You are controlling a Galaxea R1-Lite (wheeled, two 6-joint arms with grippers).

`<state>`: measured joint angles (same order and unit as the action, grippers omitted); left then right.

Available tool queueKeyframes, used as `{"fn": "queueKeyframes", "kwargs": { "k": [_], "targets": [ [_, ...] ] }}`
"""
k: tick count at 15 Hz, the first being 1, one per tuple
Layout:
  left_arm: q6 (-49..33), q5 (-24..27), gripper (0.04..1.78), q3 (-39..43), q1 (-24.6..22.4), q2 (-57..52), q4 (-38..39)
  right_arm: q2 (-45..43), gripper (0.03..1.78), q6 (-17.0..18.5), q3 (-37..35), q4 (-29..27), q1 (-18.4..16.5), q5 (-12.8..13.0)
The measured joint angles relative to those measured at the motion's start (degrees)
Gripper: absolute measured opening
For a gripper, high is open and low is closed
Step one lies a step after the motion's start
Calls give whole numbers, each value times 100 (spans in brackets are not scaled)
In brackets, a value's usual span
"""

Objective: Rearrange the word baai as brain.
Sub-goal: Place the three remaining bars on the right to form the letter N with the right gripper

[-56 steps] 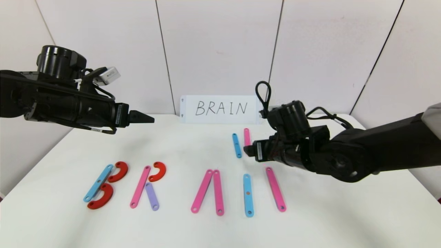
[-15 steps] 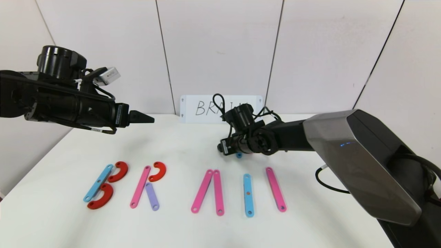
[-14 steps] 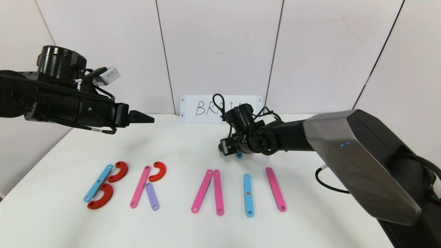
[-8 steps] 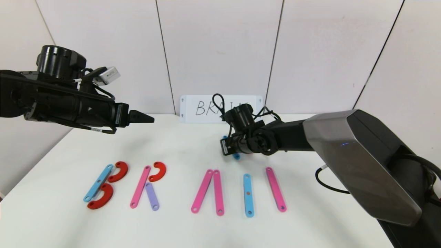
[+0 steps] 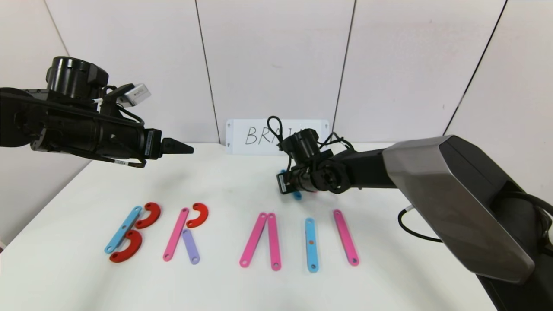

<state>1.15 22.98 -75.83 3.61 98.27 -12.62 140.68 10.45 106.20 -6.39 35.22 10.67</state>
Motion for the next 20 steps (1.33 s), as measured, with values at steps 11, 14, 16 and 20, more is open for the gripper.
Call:
{"fn": "queueKeyframes", "kwargs": {
  "k": [11, 14, 16, 20],
  "targets": [
    [-2, 2, 173, 6, -11, -26, 2, -1653, 27, -296, -1353, 49, -308, -1093],
    [0, 11, 173, 6, -11, -28, -5, -2503, 27, -786, -2472, 116, -612, -1540],
    [-2, 6, 173, 6, -11, -28, -6, -3015, 27, -1141, -3204, 129, -857, -1907],
    [0, 6, 173, 22, -2, -28, -6, -3745, 27, -1519, -4565, 455, -1180, -2238]
  ]
}}
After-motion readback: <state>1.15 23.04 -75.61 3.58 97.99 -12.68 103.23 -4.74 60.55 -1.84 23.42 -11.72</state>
